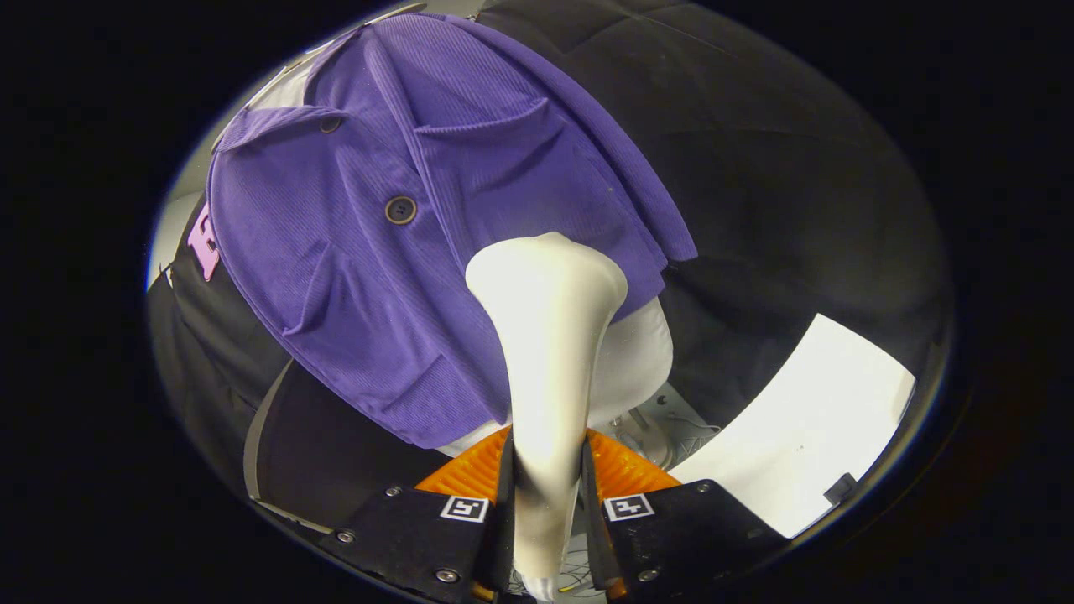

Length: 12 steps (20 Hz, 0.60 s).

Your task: Iron the clothes twice with a garment steamer, once on the left side and once on the right side.

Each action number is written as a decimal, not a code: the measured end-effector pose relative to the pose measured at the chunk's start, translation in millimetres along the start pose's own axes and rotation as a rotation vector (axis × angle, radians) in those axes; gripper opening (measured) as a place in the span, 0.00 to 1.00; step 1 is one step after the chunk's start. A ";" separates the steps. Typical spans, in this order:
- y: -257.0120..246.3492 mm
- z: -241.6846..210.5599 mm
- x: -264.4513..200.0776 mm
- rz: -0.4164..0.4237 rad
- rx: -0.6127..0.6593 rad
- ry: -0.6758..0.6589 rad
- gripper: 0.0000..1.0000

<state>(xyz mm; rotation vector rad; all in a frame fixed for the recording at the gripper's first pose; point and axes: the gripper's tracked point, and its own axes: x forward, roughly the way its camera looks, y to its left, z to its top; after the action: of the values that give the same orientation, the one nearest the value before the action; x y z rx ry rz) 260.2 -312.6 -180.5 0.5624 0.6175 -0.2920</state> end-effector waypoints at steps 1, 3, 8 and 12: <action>-4.9 -6.9 3.9 -0.009 0.005 0.013 0.36; -12.8 -19.8 11.0 -0.022 0.012 0.039 0.36; -17.4 -47.0 5.5 -0.033 0.023 0.084 0.36; 5.5 -74.0 -26.9 0.019 -0.031 0.099 0.36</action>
<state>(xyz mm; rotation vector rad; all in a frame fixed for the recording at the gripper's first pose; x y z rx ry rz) 207.2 -262.9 -211.5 0.5551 0.7114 -0.2375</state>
